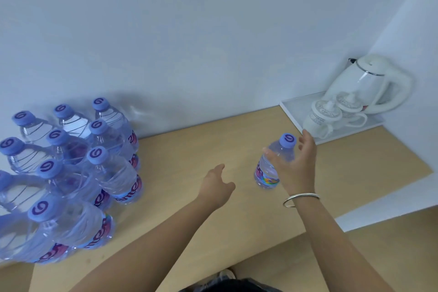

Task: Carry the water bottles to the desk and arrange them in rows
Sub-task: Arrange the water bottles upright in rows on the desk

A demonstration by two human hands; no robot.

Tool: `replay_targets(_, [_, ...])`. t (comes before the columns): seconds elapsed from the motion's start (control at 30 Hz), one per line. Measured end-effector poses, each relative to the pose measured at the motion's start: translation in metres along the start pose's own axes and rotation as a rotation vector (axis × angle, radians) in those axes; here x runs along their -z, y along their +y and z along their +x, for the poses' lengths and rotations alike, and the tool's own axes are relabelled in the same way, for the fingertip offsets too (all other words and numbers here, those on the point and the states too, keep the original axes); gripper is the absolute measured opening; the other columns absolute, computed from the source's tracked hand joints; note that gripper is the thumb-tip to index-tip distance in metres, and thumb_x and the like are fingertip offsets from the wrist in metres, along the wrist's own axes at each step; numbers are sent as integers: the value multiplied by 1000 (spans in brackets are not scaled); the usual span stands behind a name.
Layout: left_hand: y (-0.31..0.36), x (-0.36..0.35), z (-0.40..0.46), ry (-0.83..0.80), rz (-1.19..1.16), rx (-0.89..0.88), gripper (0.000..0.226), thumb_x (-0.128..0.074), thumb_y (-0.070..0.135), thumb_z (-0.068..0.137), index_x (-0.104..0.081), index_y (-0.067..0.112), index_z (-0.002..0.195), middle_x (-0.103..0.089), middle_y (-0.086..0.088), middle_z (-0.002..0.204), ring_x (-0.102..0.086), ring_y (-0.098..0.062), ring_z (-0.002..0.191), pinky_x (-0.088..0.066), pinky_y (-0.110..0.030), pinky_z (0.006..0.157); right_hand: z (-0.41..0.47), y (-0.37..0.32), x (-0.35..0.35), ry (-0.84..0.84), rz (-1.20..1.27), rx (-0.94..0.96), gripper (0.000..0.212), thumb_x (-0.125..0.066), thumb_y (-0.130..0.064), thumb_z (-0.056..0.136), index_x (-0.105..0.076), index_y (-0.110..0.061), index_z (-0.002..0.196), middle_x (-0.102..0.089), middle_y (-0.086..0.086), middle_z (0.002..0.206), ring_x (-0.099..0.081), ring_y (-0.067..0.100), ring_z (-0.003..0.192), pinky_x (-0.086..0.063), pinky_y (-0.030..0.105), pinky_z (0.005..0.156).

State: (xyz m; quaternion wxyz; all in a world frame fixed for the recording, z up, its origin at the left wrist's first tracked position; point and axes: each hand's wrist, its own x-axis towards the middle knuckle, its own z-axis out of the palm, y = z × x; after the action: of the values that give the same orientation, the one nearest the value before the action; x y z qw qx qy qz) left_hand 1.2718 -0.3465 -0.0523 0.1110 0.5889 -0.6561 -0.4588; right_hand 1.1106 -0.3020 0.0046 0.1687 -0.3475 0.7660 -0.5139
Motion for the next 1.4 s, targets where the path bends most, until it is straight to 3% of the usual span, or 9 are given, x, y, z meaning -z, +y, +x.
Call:
replay_targets(0.13, [1, -1, 0, -6, -26, -3, 63, -57, 16, 85, -31, 14, 143, -39, -7, 144, -44, -20, 125, -32, -18, 85, 1, 19, -8, -54, -73, -16, 63, -85, -24, 61, -52, -15, 114, -54, -1, 108, -52, 19, 104, -37, 24, 81])
replay_targets(0.4, [-13, 6, -8, -14, -157, 20, 58, -60, 13, 84, -39, 13, 139, -49, -5, 132, -47, -18, 120, -40, -25, 90, 19, 12, -7, -180, -30, -8, 39, -80, -18, 65, -55, -23, 94, -59, -5, 92, -56, 19, 90, -40, 24, 74])
replay_targets(0.57, [-24, 24, -15, -55, -567, 128, 42, -59, 10, 87, -51, 13, 128, -62, -2, 102, -59, -15, 93, -46, -23, 82, 21, -22, -3, -491, 207, 47, 37, -80, -7, 65, -63, -21, 95, -68, -7, 88, -63, 5, 78, -49, 12, 64])
replay_targets(0.7, [-30, 39, -22, -193, -1109, 296, 28, -37, 25, 97, -60, 10, 102, -69, -10, 86, -66, -19, 79, -51, -29, 80, 18, -63, -10, -749, 261, 168, 44, -82, -12, 61, -63, -14, 100, -66, -3, 88, -61, 12, 83, -49, 28, 75])
replay_targets(0.83, [-34, 54, -31, -290, -1253, 337, 54, -32, 44, 97, -62, 2, 112, -67, -18, 106, -67, -26, 86, -57, -32, 74, 10, -96, -21, -988, 280, 248, 49, -78, -16, 56, -62, -15, 102, -66, -10, 88, -63, 9, 85, -48, 21, 75])
replay_targets(0.93, [-38, 65, -43, -333, -1300, 275, 46, -44, 40, 91, -68, 5, 108, -67, -15, 110, -68, -27, 90, -58, -34, 73, 5, -110, -32, -1109, 306, 284, 54, -80, -23, 49, -62, -28, 99, -68, -16, 90, -64, 3, 90, -51, 17, 80])
replay_targets(1.1, [-54, 72, -55, -237, -1341, 226, 41, -41, 36, 96, -62, 5, 114, -67, -14, 112, -69, -24, 90, -58, -33, 73, 0, -120, -54, -1280, 354, 293, 46, -66, -3, 64, -55, -21, 105, -66, -10, 92, -64, 6, 90, -51, 17, 79])
replay_targets(1.3, [-65, 76, -64, 47, -1252, 100, 48, -36, 45, 96, -71, 12, 97, -72, -11, 102, -70, -19, 87, -56, -29, 82, -15, -133, -80, -1232, 208, 364, 22, -67, -29, 73, -53, -31, 90, -58, -14, 80, -57, 5, 80, -48, 19, 73])
replay_targets(1.4, [-70, 78, -69, 156, -1238, 41, 49, -34, 41, 97, -70, 9, 94, -73, -13, 97, -70, -19, 85, -57, -27, 78, -18, -132, -93, -1162, 112, 401, 62, -72, -53, 61, -50, -16, 106, -60, -10, 90, -61, 8, 89, -50, 31, 81])
